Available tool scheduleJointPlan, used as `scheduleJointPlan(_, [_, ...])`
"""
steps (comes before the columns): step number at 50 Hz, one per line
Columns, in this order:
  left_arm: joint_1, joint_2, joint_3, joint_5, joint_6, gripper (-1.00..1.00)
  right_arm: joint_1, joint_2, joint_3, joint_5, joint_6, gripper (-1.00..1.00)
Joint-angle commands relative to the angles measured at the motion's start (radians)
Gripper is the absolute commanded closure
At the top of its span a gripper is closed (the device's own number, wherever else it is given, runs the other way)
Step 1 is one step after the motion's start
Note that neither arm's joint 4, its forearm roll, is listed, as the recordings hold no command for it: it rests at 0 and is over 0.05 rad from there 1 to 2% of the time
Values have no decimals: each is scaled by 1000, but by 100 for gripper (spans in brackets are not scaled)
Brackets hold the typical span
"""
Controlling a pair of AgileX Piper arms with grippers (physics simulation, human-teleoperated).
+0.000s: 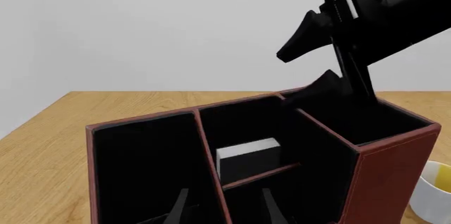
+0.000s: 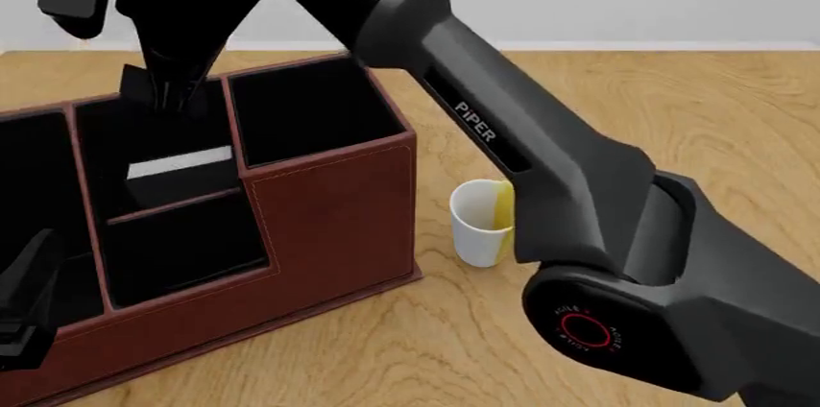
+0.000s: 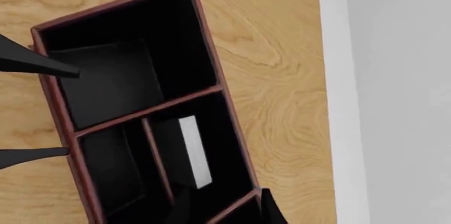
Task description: Pick up the book and place it in the front compartment of the caddy.
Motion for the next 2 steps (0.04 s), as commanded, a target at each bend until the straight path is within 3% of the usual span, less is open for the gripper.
scheduleJointPlan(1, [-2,0,0,0,-1,-100,14,-67,27,13,-28,-100])
scheduleJointPlan(2, [-2,0,0,0,-1,-100,14,-67,28,13,-28,-100])
